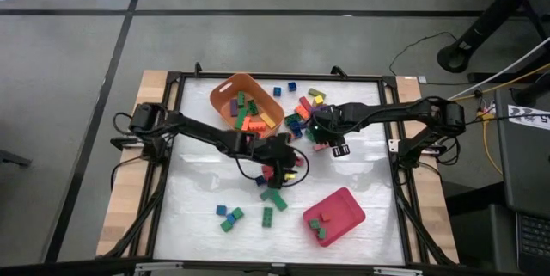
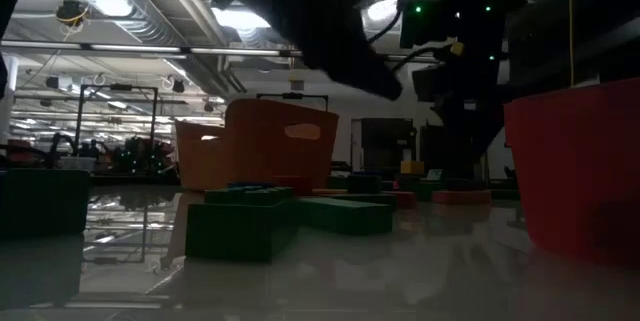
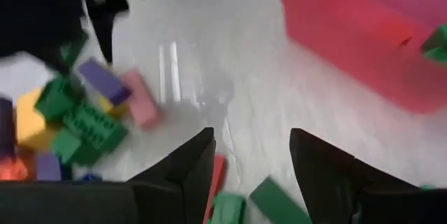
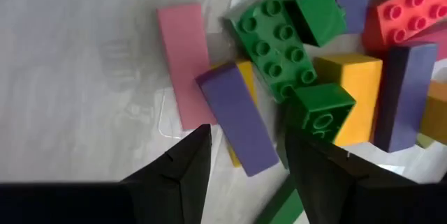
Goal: Sort blocks by size
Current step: Put the large dark blue block into the orange bin
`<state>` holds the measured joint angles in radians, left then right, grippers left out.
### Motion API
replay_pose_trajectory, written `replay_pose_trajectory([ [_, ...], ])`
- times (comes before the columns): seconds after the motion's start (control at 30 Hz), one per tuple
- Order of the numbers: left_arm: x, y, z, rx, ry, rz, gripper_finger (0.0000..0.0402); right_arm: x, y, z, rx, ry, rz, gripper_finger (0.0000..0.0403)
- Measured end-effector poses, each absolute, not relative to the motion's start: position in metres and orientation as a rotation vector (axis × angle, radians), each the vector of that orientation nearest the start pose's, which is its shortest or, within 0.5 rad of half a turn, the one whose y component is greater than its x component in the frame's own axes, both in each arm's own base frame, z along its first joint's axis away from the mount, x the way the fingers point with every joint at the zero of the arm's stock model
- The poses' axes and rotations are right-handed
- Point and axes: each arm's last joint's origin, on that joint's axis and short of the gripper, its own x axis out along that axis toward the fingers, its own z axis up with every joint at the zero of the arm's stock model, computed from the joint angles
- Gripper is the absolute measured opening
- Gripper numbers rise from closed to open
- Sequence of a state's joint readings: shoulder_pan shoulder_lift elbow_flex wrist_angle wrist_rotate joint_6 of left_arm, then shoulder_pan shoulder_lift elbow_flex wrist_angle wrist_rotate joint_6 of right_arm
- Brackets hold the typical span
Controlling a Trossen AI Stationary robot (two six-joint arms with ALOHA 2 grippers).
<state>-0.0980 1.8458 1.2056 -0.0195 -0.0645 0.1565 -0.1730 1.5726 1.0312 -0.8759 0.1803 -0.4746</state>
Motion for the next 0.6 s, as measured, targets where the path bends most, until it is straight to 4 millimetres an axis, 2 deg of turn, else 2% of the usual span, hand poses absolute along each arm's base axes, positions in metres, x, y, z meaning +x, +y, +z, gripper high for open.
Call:
replay_pose_trajectory([
  [0.13,0.393,-0.029,0.19,0.188,0.689,-0.065,0.0172,0.269,-0.062,0.194,-0.344,1.453,0.054,0.0182],
  [0.3,0.392,-0.027,0.189,0.187,0.694,-0.061,0.0172,0.262,-0.071,0.184,-0.248,1.438,0.09,0.0182],
  [0.6,0.393,-0.028,0.189,0.201,0.692,-0.067,0.0172,0.258,-0.073,0.169,-0.289,1.416,0.113,0.0182],
])
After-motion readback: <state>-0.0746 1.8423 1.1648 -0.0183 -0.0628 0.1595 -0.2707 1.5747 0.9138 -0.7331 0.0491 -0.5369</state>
